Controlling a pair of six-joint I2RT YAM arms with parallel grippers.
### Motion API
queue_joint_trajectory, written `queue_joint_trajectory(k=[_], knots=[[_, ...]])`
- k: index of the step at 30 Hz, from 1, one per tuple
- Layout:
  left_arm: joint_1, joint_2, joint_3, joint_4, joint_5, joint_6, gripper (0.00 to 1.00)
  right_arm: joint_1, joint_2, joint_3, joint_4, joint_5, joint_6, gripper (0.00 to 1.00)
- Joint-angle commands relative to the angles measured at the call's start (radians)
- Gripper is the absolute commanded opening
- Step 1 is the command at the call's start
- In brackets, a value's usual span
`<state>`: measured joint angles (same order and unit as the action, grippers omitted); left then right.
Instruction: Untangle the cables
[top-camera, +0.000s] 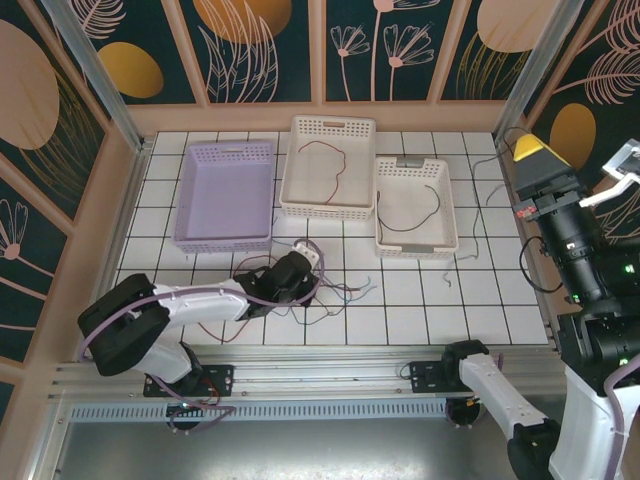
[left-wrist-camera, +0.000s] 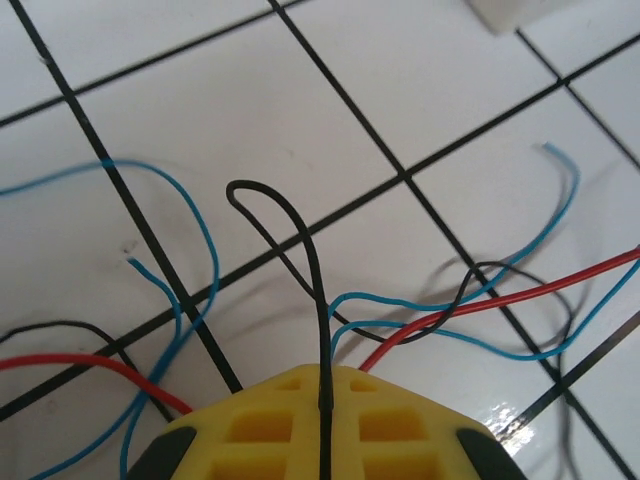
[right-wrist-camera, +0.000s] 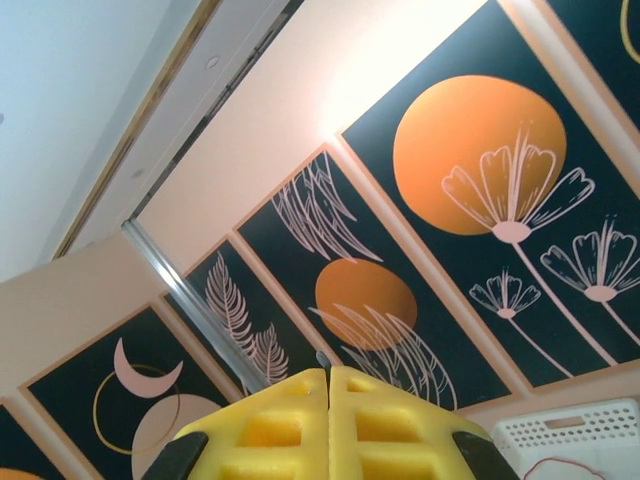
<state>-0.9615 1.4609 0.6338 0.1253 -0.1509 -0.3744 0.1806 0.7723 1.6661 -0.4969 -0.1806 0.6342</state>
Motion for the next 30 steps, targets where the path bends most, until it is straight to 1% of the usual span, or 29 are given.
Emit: queue_joint_trajectory(k=[1, 3, 8, 13, 15, 24, 27, 30], knots=[[0.006, -0.057, 0.041, -0.048, -0.033, -0.034, 0.00, 0.000, 0.029, -0.027, 0.046, -0.048, -0.013, 0.00], [0.006, -0.089, 0.074, -0.081, -0.046, -0.033, 0.00, 0.000, 0.040, -0.033, 0.052, -0.047, -0.030, 0.00], [0.009, -0.161, 0.165, -0.168, -0.057, -0.010, 0.00, -0.001, 0.078, -0.046, 0.064, 0.007, -0.083, 0.00], [0.010, -0.216, 0.236, -0.236, -0.053, 0.015, 0.00, 0.000, 0.128, -0.084, 0.133, -0.009, -0.108, 0.00], [0.011, -0.227, 0.258, -0.259, -0.052, 0.024, 0.00, 0.000, 0.145, -0.108, 0.155, 0.015, -0.127, 0.00], [0.013, -0.240, 0.332, -0.347, -0.040, 0.076, 0.00, 0.008, 0.187, -0.297, 0.285, 0.059, -0.208, 0.00], [0.013, -0.243, 0.333, -0.355, -0.029, 0.088, 0.00, 0.012, 0.197, -0.351, 0.294, 0.100, -0.237, 0.00], [0.013, -0.249, 0.370, -0.351, -0.007, 0.106, 0.00, 0.013, 0.197, -0.416, 0.317, 0.143, -0.255, 0.00]])
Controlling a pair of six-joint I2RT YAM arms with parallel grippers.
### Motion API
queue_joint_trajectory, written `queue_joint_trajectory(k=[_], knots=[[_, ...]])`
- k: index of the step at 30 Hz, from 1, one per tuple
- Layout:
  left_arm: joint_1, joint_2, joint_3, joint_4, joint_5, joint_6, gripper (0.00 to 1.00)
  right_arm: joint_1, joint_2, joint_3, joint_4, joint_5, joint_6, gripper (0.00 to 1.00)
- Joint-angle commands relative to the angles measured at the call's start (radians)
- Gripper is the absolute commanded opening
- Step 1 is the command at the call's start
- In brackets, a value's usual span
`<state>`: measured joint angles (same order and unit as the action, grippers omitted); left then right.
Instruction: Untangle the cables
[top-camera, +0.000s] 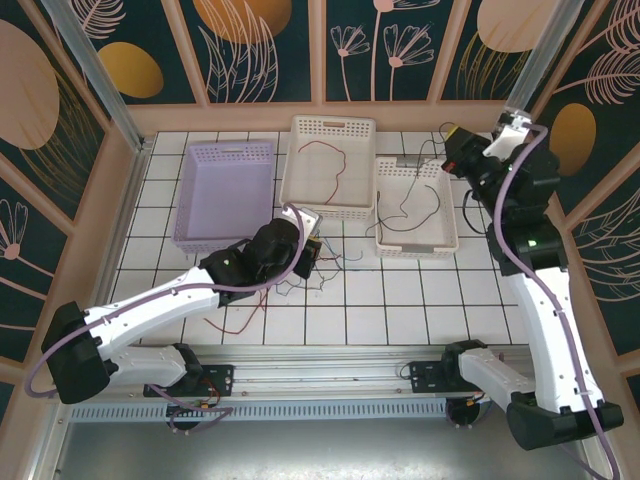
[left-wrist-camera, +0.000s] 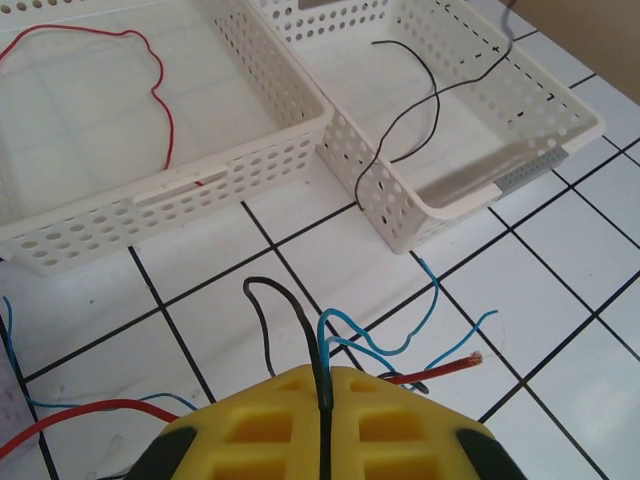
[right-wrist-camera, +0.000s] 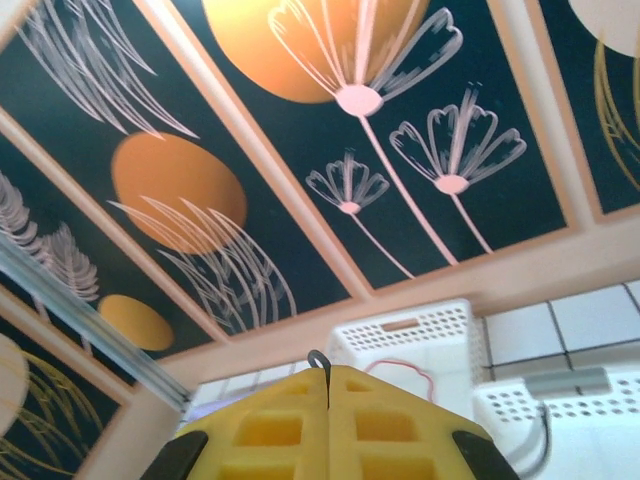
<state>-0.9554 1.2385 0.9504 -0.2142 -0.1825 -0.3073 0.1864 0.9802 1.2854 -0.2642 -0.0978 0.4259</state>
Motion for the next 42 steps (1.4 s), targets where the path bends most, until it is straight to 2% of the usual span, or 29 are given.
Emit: queue_joint_trajectory(k=[1, 5, 9, 14, 18, 22, 25, 33, 37, 42], knots=[[0.007, -0.025, 0.061, -0.012, 0.032, 0.047, 0.00, 0.008, -0.009, -0.047, 0.090, 0.069, -0.048, 0.00], [0.006, -0.016, 0.095, -0.016, 0.062, 0.098, 0.00, 0.014, 0.002, -0.043, 0.086, 0.085, -0.045, 0.00], [0.006, -0.001, 0.115, -0.009, 0.059, 0.139, 0.00, 0.034, -0.013, 0.031, 0.077, 0.153, -0.046, 0.00], [0.007, -0.018, 0.045, 0.071, 0.058, 0.144, 0.00, 0.063, 0.001, 0.178, 0.025, 0.158, -0.057, 0.00], [0.006, -0.035, 0.004, 0.090, 0.061, 0.151, 0.00, 0.072, -0.003, 0.226, 0.013, 0.192, -0.080, 0.00], [0.006, -0.057, -0.017, 0.107, 0.061, 0.157, 0.00, 0.073, 0.006, 0.214, 0.009, 0.205, -0.095, 0.00], [0.007, -0.060, -0.027, 0.113, 0.062, 0.157, 0.00, 0.073, 0.008, 0.149, 0.023, 0.191, -0.092, 0.00], [0.006, -0.073, -0.045, 0.119, 0.063, 0.165, 0.00, 0.073, 0.014, 0.011, 0.073, 0.251, -0.110, 0.00], [0.007, -0.071, -0.047, 0.118, 0.066, 0.166, 0.00, 0.073, -0.001, 0.050, 0.080, 0.273, -0.117, 0.00], [0.006, -0.073, -0.048, 0.117, 0.067, 0.169, 0.00, 0.074, 0.028, 0.193, 0.017, 0.234, -0.114, 0.00]])
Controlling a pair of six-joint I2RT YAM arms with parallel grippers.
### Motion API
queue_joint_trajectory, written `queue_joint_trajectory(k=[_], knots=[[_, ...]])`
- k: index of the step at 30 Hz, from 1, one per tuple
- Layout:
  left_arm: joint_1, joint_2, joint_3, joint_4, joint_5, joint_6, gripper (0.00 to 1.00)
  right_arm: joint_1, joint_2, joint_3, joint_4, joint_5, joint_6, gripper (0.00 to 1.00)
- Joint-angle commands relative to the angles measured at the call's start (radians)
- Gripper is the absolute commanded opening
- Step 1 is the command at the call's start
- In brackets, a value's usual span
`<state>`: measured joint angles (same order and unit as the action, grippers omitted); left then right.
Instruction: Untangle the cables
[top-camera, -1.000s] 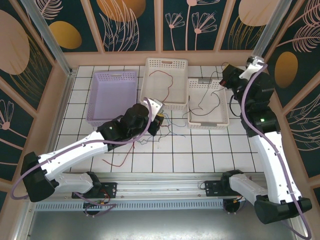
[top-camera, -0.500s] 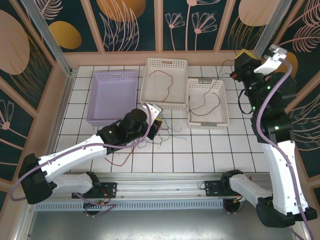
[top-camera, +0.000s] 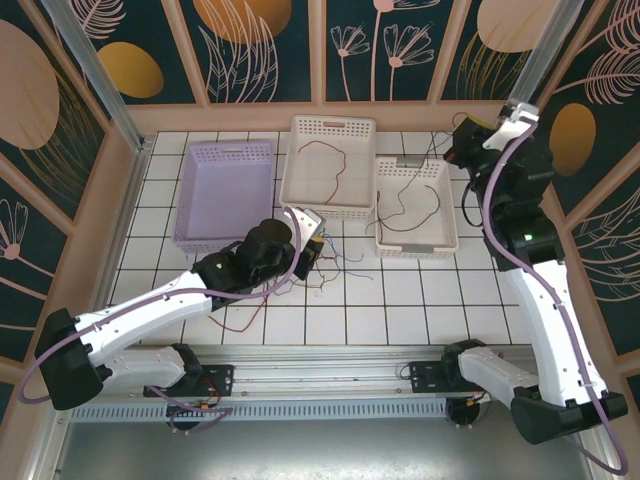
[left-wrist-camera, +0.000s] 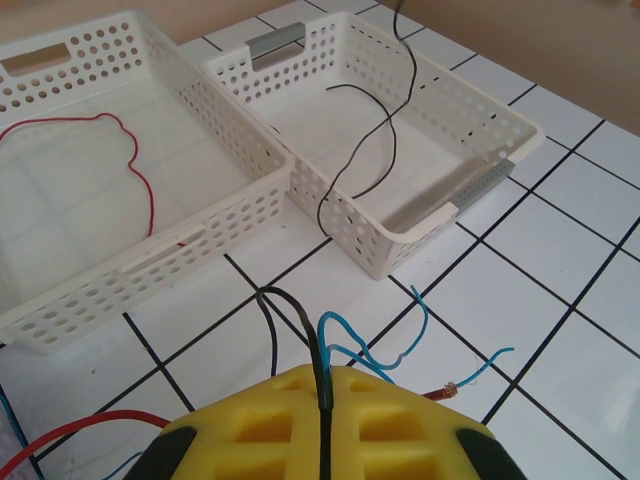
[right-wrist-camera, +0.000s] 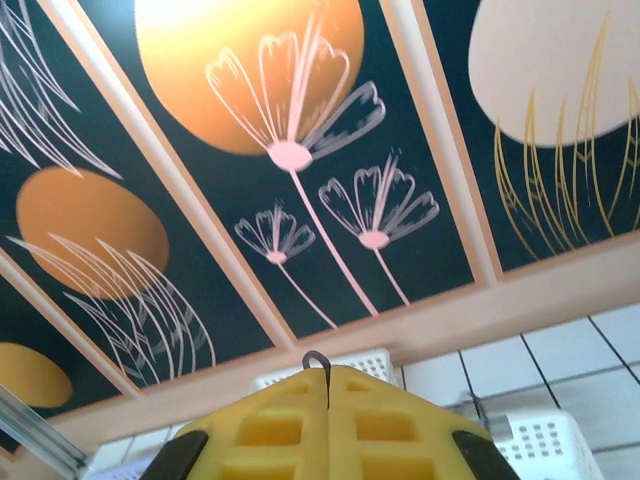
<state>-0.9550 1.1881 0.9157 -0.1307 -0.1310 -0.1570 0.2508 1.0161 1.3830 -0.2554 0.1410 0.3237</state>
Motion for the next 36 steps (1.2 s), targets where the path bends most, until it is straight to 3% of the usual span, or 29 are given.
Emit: queue_joint_trajectory(k=[1, 11, 25, 36], knots=[[0.006, -0.022, -0.012, 0.032, 0.016, 0.019, 0.00, 0.010, -0.007, 0.114, 0.004, -0.009, -0.010, 0.00], [0.006, -0.022, -0.015, 0.029, 0.022, 0.022, 0.00, 0.010, -0.018, 0.238, -0.038, -0.021, -0.014, 0.00], [0.006, -0.031, -0.021, 0.028, 0.023, 0.030, 0.00, 0.010, -0.041, -0.006, 0.036, 0.012, -0.039, 0.00], [0.006, -0.030, -0.021, 0.024, 0.031, 0.033, 0.00, 0.010, -0.017, -0.082, 0.051, 0.029, -0.050, 0.00]])
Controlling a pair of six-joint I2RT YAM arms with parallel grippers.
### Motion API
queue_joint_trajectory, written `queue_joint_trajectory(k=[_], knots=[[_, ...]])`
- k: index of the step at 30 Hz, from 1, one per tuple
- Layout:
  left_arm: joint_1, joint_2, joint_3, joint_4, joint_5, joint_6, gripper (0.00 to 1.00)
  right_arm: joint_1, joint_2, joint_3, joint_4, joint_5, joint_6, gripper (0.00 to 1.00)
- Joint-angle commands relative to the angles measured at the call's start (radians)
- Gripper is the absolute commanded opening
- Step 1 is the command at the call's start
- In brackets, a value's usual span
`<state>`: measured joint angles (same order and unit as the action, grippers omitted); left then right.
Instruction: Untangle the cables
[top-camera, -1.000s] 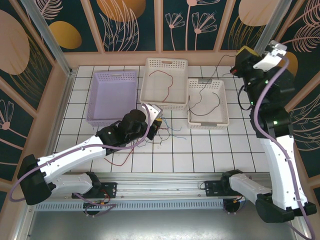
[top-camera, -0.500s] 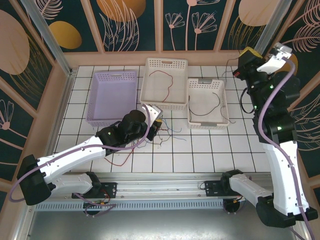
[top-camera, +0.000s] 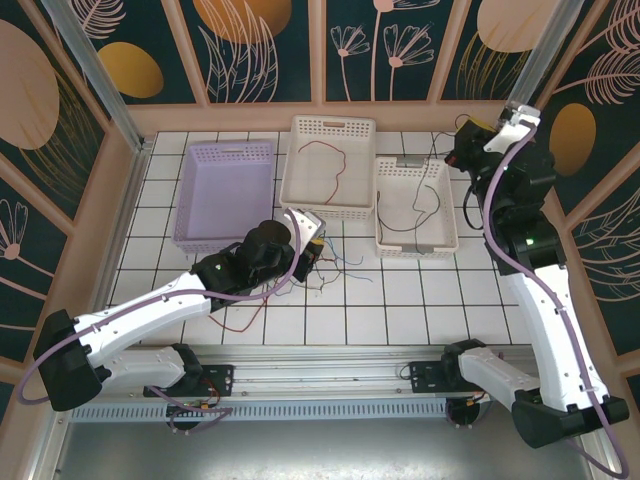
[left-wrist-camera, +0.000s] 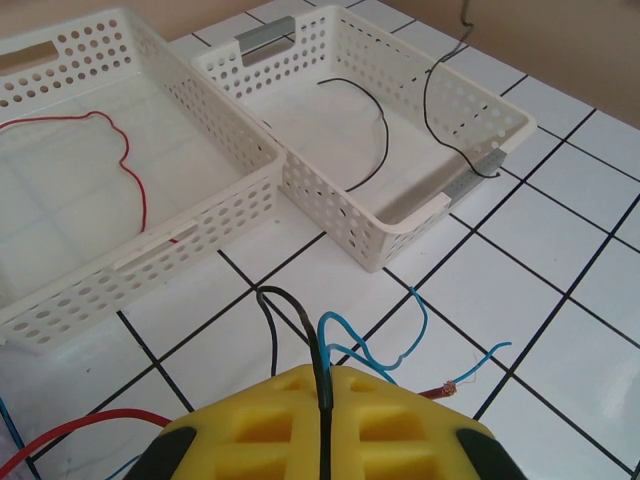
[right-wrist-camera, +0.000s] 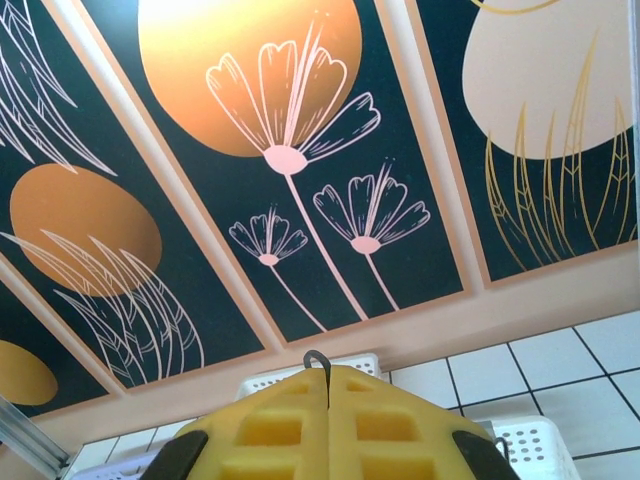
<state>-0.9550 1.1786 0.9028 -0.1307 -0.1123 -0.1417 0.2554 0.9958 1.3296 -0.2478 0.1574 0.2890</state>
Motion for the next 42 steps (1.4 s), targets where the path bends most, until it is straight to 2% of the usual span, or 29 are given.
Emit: queue_joint_trajectory(k=[1, 10, 13, 18, 29, 36, 39, 42], knots=[[0.006, -0.022, -0.008, 0.024, 0.013, 0.018, 0.00, 0.005, 0.002, -0.048, 0.049, 0.009, -0.011, 0.00], [0.006, -0.027, -0.011, 0.024, 0.017, 0.017, 0.00, 0.005, 0.013, -0.241, 0.101, 0.038, 0.037, 0.00], [0.006, -0.027, -0.012, 0.026, 0.019, 0.017, 0.00, 0.005, 0.013, -0.222, 0.097, 0.070, 0.046, 0.00], [0.006, -0.026, -0.012, 0.025, 0.024, 0.019, 0.00, 0.005, 0.039, -0.156, 0.070, 0.033, 0.037, 0.00], [0.006, -0.034, -0.018, 0.026, 0.034, 0.018, 0.00, 0.005, 0.144, -0.320, 0.044, 0.065, 0.147, 0.00], [0.006, -0.034, -0.031, 0.038, 0.059, 0.008, 0.00, 0.005, 0.267, -0.311, -0.047, 0.052, 0.194, 0.00], [0.007, -0.028, -0.036, 0.042, 0.070, 0.003, 0.00, 0.001, 0.286, -0.303, -0.077, 0.068, 0.210, 0.00], [0.006, -0.025, -0.036, 0.044, 0.078, 0.001, 0.00, -0.015, 0.296, -0.306, -0.084, 0.029, 0.215, 0.00]])
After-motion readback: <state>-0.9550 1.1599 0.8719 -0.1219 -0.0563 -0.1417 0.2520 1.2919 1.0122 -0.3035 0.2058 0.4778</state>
